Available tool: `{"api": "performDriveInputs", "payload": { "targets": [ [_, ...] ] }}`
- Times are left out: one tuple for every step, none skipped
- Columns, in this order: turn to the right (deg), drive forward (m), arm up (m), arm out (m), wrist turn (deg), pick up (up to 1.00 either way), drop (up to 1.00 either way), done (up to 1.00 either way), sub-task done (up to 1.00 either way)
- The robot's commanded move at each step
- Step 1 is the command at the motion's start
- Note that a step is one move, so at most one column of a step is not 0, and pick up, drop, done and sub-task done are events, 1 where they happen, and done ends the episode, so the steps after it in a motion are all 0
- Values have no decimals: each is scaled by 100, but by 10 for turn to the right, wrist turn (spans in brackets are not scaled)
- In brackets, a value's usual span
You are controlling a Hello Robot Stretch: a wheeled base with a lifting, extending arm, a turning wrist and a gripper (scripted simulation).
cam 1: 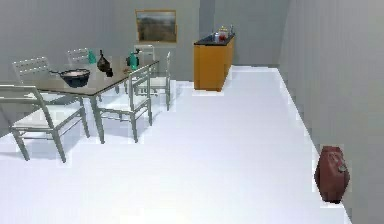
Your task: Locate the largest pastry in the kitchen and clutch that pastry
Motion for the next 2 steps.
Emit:
{"api": "performDriveInputs", "payload": {
  "targets": [
    [0, 100, 0, 0, 0, 0, 0, 0, 0],
    [0, 100, 0, 0, 0, 0, 0, 0, 0]
  ]
}}
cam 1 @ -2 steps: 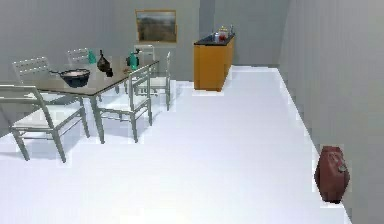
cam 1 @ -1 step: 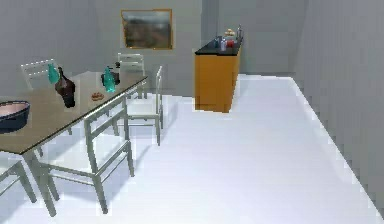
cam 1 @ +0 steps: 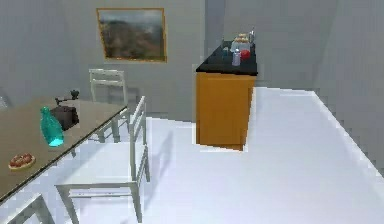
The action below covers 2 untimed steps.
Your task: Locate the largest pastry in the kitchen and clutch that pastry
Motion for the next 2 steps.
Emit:
{"api": "performDriveInputs", "payload": {
  "targets": [
    [-30, 0, 0, 0, 0, 0, 0, 0, 0],
    [0, 30, 0, 0, 0, 0, 0, 0, 0]
  ]
}}
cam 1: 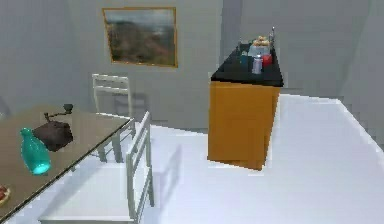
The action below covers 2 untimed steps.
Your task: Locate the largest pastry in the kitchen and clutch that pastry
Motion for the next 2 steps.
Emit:
{"api": "performDriveInputs", "payload": {
  "targets": [
    [450, 0, 0, 0, 0, 0, 0, 0, 0],
    [60, 0, 0, 0, 0, 0, 0, 0, 0]
  ]
}}
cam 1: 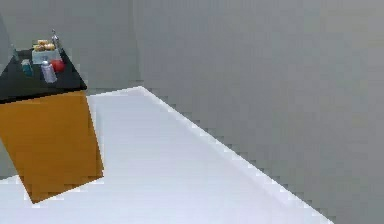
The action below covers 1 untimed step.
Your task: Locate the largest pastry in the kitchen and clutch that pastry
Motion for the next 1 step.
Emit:
{"api": "performDriveInputs", "payload": {
  "targets": [
    [0, 100, 0, 0, 0, 0, 0, 0, 0]
  ]
}}
